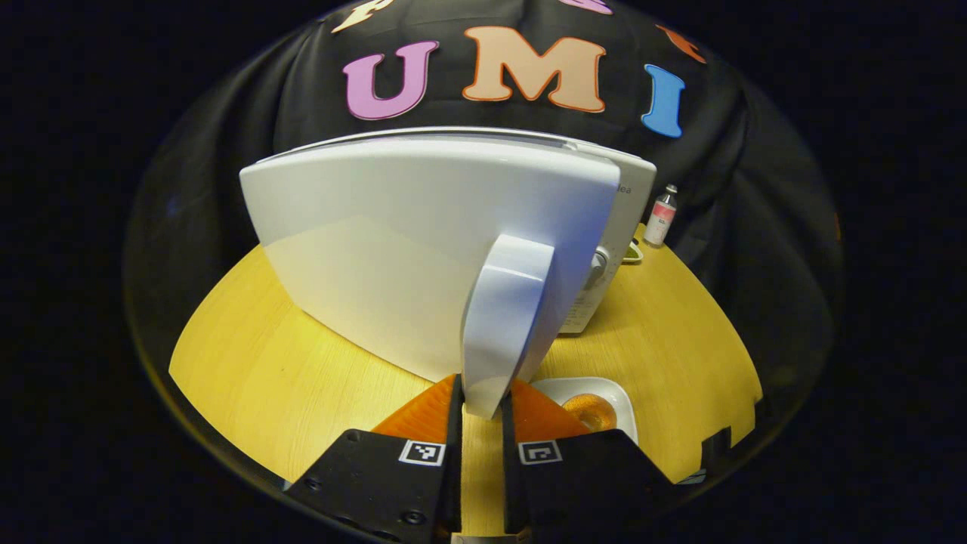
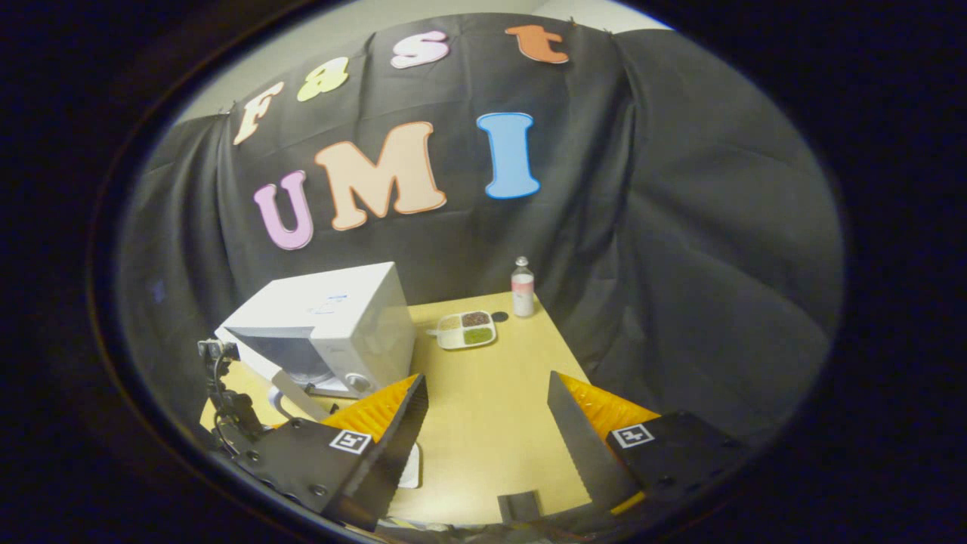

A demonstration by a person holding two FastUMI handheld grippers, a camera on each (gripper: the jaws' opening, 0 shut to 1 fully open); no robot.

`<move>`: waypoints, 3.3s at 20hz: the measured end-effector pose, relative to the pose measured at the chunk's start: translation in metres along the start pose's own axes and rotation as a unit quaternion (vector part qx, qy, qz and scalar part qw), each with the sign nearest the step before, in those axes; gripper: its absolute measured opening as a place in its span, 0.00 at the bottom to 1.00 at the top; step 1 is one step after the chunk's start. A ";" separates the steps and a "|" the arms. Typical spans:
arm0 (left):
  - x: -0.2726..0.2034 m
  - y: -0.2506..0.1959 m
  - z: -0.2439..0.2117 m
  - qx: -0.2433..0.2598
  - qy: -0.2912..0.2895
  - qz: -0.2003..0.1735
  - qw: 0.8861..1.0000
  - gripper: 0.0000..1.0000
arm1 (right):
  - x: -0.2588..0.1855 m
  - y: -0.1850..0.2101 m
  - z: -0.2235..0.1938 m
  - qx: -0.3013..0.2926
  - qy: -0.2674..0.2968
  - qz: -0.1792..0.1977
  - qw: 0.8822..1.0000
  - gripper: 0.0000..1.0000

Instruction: Open the microwave oven with the left hand, put the food in, and close the microwave oven.

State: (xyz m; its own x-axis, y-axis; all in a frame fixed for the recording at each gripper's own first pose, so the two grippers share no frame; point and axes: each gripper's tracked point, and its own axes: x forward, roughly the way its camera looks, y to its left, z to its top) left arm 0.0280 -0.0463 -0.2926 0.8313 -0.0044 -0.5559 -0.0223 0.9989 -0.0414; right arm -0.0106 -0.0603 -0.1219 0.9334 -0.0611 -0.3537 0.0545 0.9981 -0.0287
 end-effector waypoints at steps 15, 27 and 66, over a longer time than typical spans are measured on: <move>-0.098 0.088 -0.004 -0.065 -0.043 0.130 0.988 0.90 | 0.034 0.015 -0.036 -0.040 0.043 0.105 0.993 0.92; -0.159 0.169 -0.034 -0.117 -0.029 0.171 0.978 0.93 | 0.051 0.086 -0.099 -0.029 0.111 0.128 0.985 0.99; -0.196 0.423 0.040 -0.113 -0.109 0.239 0.958 0.93 | 0.097 0.190 -0.300 -0.016 0.377 -0.021 0.926 0.70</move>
State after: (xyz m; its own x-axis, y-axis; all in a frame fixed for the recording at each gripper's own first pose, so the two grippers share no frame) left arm -0.1218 0.3791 -0.1683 0.7918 0.4858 -0.3701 -0.5286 0.8487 -0.0170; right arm -0.0160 0.1215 -0.4422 0.4166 -0.1005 -0.9035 0.0631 0.9947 -0.0815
